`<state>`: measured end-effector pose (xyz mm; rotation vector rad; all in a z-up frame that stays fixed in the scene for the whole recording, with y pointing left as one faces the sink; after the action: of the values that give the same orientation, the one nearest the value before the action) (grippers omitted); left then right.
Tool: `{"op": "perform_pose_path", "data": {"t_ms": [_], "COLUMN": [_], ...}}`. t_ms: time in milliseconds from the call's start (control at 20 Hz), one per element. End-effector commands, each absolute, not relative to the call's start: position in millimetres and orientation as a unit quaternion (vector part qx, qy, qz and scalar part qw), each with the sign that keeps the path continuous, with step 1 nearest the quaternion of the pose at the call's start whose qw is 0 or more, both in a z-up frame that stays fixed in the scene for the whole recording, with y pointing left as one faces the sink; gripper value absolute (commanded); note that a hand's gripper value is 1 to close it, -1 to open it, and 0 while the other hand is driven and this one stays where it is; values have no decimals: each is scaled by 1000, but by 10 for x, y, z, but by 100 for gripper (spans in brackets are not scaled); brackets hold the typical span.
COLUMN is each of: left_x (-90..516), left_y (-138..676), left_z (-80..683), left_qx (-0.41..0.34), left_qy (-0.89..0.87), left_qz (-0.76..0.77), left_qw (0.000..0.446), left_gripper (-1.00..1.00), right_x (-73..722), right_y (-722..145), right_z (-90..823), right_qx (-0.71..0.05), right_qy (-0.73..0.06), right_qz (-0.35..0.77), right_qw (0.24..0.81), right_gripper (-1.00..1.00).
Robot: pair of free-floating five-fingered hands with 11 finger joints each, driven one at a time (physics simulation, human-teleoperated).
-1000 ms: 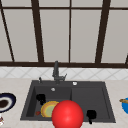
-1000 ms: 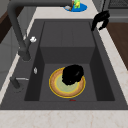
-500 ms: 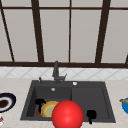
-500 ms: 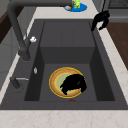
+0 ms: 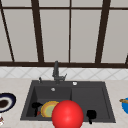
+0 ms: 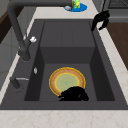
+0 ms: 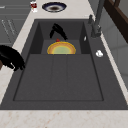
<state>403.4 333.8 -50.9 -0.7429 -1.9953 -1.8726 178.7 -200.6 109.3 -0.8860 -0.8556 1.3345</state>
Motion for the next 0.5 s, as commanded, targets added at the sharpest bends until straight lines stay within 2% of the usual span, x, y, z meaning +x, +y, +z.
{"op": "perform_pose_path", "data": {"t_ms": [0,450], "left_x": [4034,4124], "left_y": [3416,3425], "left_z": [-694,-1067], "left_qx": [-219,-214], "left_qy": [-709,-703], "left_qz": [-642,-648], "left_qw": [191,200], "left_gripper": [-100,-100], "right_x": [1787,1787], "right_y": [-2006,-2006], "right_z": [1093,1093], "right_qx": [-385,-385], "right_qy": [-371,-371], "right_qz": [579,579], "right_qw": [615,615], "right_gripper": [0,0]}}
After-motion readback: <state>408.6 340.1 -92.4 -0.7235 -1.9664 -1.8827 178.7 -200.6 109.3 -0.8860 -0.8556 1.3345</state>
